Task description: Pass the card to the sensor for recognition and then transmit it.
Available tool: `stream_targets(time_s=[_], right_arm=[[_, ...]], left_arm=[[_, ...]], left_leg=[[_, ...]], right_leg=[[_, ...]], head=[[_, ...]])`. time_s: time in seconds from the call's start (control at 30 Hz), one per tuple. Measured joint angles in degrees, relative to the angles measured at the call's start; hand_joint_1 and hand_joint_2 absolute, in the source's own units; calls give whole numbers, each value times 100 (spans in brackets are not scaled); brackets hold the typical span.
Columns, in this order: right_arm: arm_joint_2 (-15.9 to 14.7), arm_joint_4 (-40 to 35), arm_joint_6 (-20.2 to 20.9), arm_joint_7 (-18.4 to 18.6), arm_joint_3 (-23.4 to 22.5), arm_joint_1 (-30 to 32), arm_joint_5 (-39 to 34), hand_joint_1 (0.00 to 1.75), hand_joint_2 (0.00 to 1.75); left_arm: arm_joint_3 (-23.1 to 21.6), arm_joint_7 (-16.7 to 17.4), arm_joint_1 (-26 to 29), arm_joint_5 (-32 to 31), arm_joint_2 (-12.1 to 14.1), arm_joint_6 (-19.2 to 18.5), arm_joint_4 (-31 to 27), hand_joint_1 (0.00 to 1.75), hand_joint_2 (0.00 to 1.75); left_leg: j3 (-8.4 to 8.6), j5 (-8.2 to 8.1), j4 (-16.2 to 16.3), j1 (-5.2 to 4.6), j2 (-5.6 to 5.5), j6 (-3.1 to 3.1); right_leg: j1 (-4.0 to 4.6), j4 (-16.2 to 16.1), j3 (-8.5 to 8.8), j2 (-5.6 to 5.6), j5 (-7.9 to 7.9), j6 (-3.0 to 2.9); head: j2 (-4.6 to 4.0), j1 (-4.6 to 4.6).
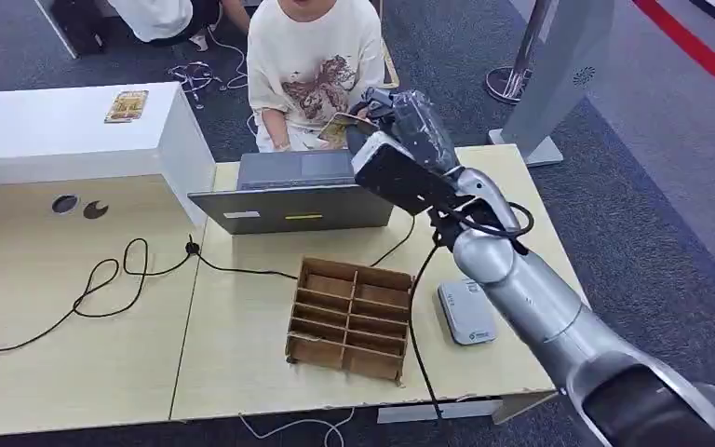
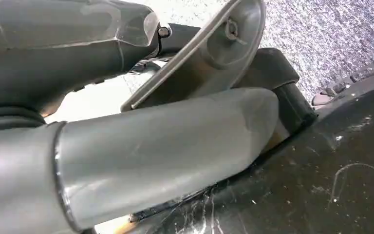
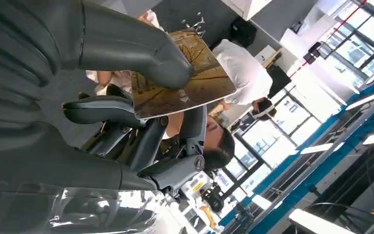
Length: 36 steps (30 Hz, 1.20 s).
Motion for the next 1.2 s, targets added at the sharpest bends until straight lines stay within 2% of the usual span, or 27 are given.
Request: stream_targets(time_s=[0.2,0.4,0.93,1.2], right_arm=[[164,708,-57,6,-87,-521,230,175,175],[384,1553,-127,190,-100,-1009,575,175,175],[839,3279,-61,478,-232,-1830,865,175,175],[933,3927,-33,485,-269,-2126,975,175,175]], left_arm=[[-15,-4,-11,-111,17,-44,0,0,0],[-116,11,-34,-192,37,-63,0,0,0],[-280,33,-59,-267,68,-94,0,0,0],[-280,74,-63,-267,68,-83,0,0,0]], left_leg=[[-1,0,0,0,0,0],[0,1,1,0,-1,0],[-1,1,1,0,-1,-1],[0,2,2,0,-2,-1]], right_leg=[[0,0,0,-1,0,0],[0,0,0,-1,2,1],[0,1,0,-1,2,1],[0,1,-1,-1,2,1]], head=[[0,0],[0,2],[0,2],[-2,4]])
